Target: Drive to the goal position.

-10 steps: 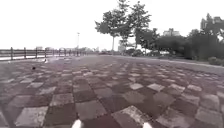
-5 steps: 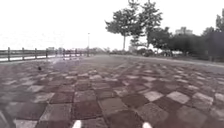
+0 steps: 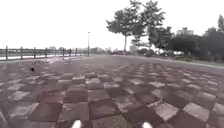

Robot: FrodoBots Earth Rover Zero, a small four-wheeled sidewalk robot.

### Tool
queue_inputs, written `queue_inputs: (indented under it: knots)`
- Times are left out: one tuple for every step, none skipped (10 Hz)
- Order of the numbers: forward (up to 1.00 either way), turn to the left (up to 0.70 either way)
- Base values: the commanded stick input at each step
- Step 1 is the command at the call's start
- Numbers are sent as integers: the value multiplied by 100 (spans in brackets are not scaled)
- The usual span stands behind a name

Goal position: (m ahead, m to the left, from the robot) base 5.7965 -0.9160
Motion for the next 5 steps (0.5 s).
queue_inputs:
  knots:
    - [85, 1]
    - [85, 1]
    - [85, 1]
    - [85, 1]
    - [85, 1]
